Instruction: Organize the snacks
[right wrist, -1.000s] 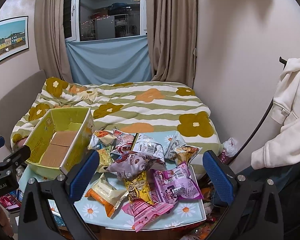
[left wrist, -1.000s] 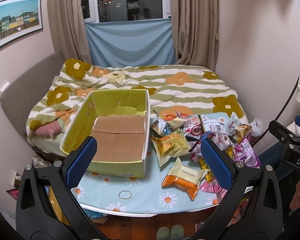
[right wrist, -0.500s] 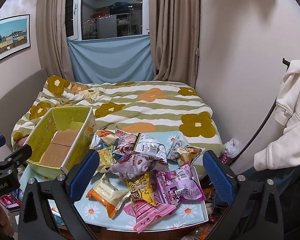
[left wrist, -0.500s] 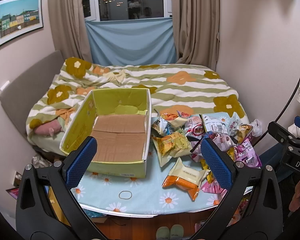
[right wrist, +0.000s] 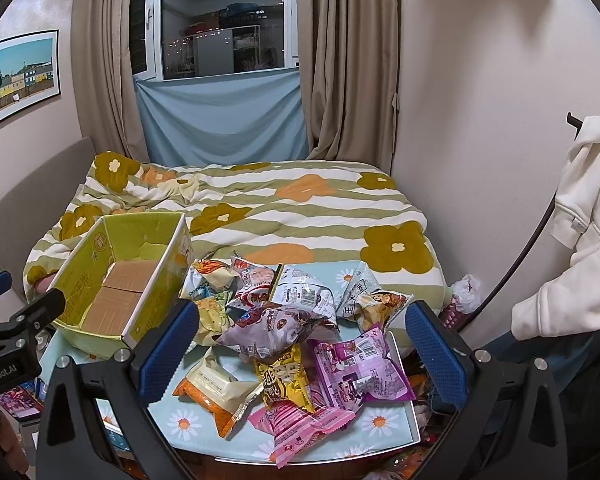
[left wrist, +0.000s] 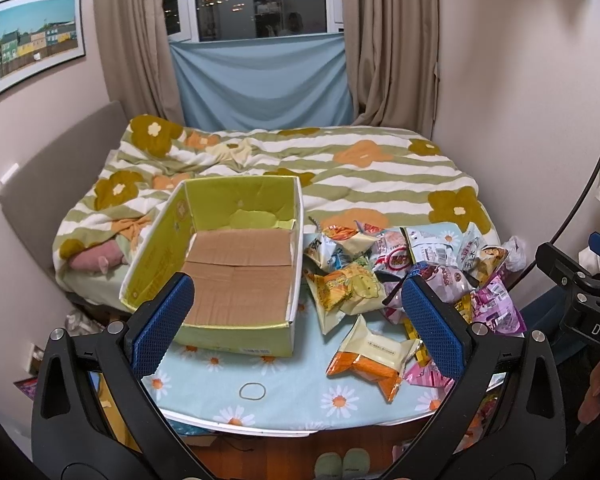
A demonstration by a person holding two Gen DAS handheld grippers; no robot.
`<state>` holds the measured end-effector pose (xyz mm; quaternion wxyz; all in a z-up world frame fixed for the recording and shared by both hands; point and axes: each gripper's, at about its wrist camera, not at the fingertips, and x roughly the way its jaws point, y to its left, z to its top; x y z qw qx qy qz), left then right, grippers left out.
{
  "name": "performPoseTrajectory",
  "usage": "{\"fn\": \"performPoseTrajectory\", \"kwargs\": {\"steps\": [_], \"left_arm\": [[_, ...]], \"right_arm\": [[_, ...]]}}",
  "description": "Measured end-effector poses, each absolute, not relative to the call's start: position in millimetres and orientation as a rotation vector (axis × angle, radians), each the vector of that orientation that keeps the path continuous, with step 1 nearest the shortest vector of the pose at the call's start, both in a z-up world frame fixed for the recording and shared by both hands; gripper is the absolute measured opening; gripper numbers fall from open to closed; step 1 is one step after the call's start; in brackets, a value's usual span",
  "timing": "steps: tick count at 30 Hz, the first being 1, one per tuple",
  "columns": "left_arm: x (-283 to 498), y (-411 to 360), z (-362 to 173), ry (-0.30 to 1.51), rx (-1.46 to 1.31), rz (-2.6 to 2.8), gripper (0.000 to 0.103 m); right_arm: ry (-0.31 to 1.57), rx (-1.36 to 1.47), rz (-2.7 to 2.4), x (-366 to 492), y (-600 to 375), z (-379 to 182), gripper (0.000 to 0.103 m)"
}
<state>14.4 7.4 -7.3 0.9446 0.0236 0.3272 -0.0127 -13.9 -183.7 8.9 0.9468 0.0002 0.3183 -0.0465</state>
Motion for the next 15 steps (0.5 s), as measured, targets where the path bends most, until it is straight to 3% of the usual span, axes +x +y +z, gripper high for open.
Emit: {"fn": "performPoseTrajectory", "kwargs": {"steps": [15], "left_arm": [[15.7, 8.0, -9.2, 0.669, 0.049, -0.025, 0.103]], "right_arm": [[0.650, 0.002, -0.094, -12.9, -184.5, 8.9, 0.103]]}}
